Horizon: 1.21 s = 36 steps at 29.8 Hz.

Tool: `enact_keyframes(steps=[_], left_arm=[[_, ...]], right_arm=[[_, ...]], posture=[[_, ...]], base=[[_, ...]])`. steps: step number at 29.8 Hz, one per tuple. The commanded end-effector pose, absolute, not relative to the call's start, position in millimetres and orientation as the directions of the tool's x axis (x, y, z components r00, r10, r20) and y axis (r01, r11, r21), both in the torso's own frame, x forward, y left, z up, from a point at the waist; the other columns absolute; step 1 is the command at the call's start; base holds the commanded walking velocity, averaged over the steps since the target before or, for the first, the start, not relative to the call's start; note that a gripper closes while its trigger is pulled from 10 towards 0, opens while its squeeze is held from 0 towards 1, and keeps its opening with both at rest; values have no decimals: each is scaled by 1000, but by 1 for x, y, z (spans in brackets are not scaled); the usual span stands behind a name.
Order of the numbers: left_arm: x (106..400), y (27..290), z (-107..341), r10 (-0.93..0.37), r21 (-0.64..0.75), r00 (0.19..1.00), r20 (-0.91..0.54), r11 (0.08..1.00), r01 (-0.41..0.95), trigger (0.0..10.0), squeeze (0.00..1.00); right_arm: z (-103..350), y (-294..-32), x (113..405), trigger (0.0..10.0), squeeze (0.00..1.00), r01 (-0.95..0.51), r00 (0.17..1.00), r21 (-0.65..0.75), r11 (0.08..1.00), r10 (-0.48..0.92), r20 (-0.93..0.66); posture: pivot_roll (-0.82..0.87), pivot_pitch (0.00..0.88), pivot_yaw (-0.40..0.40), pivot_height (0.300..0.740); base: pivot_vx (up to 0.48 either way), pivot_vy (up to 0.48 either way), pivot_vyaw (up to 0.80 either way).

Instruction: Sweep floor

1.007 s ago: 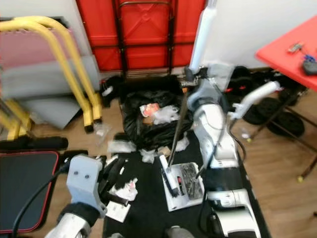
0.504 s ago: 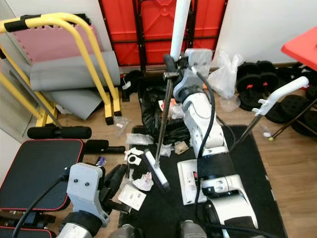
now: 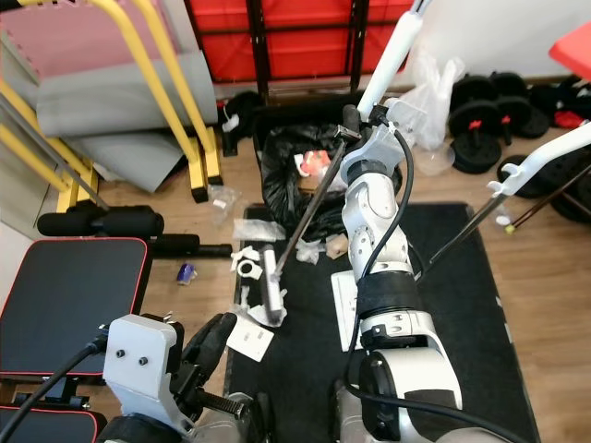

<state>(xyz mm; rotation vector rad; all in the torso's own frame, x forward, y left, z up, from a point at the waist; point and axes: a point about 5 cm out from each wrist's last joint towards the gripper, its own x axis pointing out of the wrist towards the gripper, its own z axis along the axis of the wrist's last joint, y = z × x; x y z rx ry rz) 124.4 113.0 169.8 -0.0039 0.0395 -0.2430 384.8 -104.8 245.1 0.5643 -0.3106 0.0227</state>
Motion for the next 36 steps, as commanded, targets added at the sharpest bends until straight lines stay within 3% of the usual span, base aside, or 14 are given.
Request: enact_keyframes(steps=[1,10,15,19,26,32,36], left_arm=[[120,113,169,-232,-26,971,-67,973,230,10000,0],[108,111,173,-241,-44,968,-77,970,238,10000,0],[106,109,173,-240,-52,968,-76,970,236,10000,0],[106,109,173,-239,-53,968,-76,970,235,10000,0],[110,110,173,-239,-59,968,-80,970,235,10000,0],[114,110,174,-239,-57,968,-80,970,235,10000,0],[120,111,172,-234,-48,970,-68,972,231,10000,0]], right_arm=[[254,-104,384,10000,0,-141,937,583,800,-82,338],[246,-103,393,10000,0,-101,947,610,786,-112,300],[234,-105,394,10000,0,-47,945,475,879,-115,306],[235,-109,394,10000,0,-27,941,434,901,-124,316],[283,-126,396,10000,0,-15,888,343,939,-145,436],[294,-125,396,10000,0,-25,879,318,948,-131,458],[302,-111,393,10000,0,-72,870,195,978,-34,492]], posture=[[32,381,-21,740],[45,423,-16,740],[39,437,-25,740],[37,436,-25,740],[6,412,-28,740],[-8,396,-33,740],[-19,373,-42,740]], base=[[0,0,0],[0,0,0],[0,0,0],[0,0,0],[0,0,0],[0,0,0],[0,0,0]])
